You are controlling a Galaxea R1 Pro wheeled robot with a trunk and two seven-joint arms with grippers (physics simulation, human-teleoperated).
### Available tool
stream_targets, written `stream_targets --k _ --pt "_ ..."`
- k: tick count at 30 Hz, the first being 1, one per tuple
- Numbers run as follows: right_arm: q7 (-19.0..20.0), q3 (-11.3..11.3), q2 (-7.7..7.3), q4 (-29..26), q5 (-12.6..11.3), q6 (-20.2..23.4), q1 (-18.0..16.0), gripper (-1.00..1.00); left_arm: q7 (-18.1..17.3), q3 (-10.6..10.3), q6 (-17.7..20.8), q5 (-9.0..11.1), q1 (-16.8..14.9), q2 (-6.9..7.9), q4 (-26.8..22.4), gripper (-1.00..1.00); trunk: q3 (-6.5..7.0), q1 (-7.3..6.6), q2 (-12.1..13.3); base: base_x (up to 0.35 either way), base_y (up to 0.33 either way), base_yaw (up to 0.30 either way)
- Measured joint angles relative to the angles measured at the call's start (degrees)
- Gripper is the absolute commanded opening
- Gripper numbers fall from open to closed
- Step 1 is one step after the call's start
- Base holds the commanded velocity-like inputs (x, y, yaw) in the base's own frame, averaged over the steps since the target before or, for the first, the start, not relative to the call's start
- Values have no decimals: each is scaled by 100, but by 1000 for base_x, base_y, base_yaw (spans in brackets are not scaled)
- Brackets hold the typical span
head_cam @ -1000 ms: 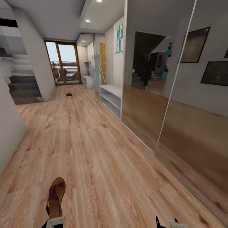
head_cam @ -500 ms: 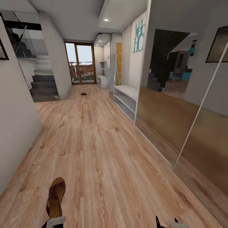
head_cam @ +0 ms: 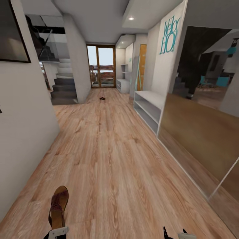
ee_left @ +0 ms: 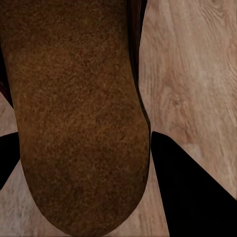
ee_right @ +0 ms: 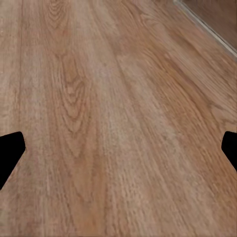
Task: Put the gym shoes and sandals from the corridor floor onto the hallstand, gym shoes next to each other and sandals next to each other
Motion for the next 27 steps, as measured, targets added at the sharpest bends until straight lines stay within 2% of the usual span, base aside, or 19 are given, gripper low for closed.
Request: stream_targets --k 27 --pt "9 0 0 0 -9 0 0 100 0 0 0 0 0 1 0 -100 0 0 0 338 0 261"
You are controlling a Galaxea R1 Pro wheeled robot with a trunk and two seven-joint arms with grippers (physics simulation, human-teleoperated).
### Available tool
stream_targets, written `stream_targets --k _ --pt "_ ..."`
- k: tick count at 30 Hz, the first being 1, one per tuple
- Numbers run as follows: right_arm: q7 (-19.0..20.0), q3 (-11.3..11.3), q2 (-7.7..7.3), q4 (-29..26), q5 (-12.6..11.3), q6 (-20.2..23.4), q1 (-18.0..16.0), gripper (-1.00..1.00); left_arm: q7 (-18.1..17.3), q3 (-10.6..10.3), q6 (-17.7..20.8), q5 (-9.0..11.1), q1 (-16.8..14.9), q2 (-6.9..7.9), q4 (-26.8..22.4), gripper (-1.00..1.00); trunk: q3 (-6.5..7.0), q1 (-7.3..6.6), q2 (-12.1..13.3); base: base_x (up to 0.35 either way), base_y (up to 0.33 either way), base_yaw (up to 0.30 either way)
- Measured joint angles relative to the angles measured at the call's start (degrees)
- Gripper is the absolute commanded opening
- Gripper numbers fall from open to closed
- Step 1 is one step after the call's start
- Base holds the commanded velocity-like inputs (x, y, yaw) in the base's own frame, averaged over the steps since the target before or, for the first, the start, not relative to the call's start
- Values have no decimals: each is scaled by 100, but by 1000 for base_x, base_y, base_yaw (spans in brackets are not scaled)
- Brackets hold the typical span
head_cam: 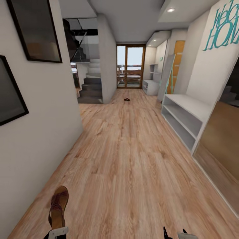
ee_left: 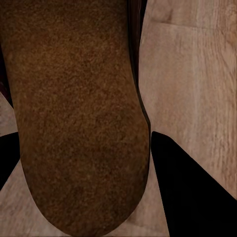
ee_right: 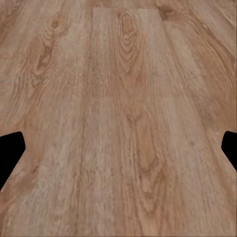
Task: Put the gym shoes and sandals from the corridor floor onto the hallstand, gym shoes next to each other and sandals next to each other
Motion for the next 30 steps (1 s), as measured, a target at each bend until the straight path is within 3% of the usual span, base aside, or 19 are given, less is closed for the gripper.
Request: stream_targets --k 12,30 --pt "-2 -8 -43 4 6 0 1 100 0 0 0 1 -1 -2 2 -100 0 0 0 338 -12 32" --pt "-3 -8 -62 6 10 -7 1 100 0 -2 0 0 -2 -3 3 -100 0 0 0 312 -169 0"
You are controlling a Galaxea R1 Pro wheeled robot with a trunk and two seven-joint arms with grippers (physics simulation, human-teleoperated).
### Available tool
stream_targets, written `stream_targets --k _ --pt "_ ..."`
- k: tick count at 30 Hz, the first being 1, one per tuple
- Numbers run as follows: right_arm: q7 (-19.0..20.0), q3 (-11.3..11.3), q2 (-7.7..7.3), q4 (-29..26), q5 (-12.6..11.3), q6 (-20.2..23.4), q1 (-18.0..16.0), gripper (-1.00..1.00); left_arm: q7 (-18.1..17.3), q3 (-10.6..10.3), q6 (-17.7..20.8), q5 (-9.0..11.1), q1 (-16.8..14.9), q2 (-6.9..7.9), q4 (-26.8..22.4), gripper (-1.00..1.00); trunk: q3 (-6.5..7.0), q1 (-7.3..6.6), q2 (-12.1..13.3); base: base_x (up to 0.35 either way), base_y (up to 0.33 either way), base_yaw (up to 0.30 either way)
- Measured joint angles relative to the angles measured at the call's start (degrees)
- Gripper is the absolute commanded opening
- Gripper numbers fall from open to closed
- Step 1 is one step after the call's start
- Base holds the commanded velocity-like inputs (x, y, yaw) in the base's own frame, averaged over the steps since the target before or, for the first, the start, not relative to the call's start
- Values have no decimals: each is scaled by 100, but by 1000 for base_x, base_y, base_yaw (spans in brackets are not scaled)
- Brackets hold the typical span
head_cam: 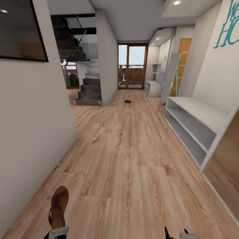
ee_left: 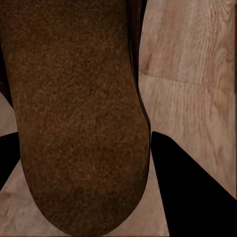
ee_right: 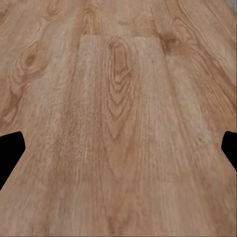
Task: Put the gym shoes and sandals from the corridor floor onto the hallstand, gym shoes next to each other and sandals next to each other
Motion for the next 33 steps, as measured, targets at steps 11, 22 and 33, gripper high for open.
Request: stream_targets --k 11,22,33 --pt "1 0 0 1 2 8 0 100 0 1 0 0 0 0 -1 -100 0 0 0 325 -88 0" --pt "1 0 0 1 -2 8 0 100 0 1 0 0 0 0 -1 -100 0 0 0 339 -2 -7" --pt "0 0 4 -1 -2 0 1 100 0 0 -1 0 -1 0 0 -100 15 0 0 340 0 -183"
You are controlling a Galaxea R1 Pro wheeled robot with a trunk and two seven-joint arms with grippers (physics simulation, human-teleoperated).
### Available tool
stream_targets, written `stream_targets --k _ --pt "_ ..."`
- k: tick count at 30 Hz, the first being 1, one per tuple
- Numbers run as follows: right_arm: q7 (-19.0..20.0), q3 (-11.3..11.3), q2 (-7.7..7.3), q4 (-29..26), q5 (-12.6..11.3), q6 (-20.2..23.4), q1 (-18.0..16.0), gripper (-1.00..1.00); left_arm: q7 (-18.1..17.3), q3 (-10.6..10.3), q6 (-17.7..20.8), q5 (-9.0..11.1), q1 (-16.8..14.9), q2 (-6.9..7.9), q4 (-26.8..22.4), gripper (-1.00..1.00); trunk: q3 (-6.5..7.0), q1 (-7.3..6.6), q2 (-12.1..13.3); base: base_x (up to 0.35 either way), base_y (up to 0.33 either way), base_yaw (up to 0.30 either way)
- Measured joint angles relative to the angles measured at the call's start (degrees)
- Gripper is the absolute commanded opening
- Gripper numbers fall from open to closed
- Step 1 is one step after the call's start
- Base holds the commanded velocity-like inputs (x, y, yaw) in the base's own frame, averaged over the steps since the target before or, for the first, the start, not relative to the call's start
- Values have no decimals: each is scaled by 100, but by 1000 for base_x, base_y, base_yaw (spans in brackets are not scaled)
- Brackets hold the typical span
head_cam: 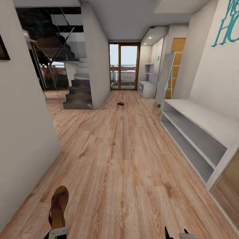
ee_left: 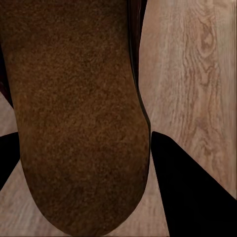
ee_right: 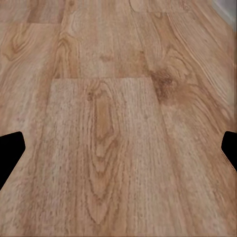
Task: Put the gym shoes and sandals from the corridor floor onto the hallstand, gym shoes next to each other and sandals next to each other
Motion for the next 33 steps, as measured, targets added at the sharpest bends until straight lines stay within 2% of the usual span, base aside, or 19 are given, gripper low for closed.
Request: stream_targets --k 33 --pt "1 0 4 1 0 8 -1 100 0 1 0 0 1 0 7 -100 4 0 0 340 0 -12"
